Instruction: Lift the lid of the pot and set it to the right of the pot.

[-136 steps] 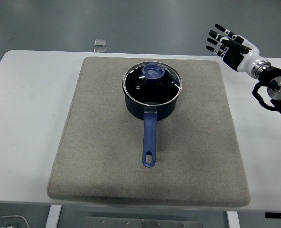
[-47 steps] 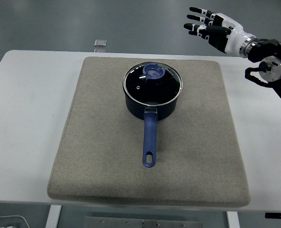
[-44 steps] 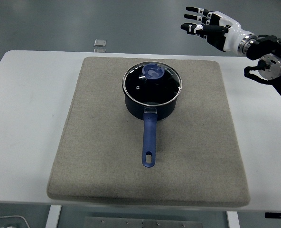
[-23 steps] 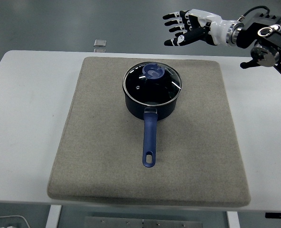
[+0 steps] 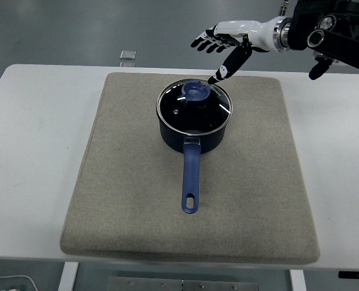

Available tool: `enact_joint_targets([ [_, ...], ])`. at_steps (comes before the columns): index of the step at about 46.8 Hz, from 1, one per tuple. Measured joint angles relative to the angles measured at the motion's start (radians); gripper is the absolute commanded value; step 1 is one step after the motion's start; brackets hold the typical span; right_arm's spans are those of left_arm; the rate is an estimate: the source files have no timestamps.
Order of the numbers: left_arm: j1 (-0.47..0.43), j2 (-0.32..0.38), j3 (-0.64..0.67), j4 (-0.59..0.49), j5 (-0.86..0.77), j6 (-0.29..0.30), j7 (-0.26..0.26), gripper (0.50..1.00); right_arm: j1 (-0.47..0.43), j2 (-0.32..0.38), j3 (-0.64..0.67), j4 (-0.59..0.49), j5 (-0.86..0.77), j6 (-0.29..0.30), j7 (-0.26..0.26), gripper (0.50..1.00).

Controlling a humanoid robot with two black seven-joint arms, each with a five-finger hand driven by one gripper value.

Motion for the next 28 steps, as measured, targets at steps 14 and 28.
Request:
enact_joint_targets([
  [14, 0.0, 0.0, 0.0, 0.0, 0.0, 0.0, 0.0, 1.0, 0.06, 0.059, -0.092, 0.024, -0.111, -0.015, 0.003, 0.909],
  [28, 0.0, 0.0, 0.0, 0.0, 0.0, 0.0, 0.0, 1.0, 0.08, 0.132, -0.164, 0.023, -0.152, -0.042, 0.008, 0.907],
])
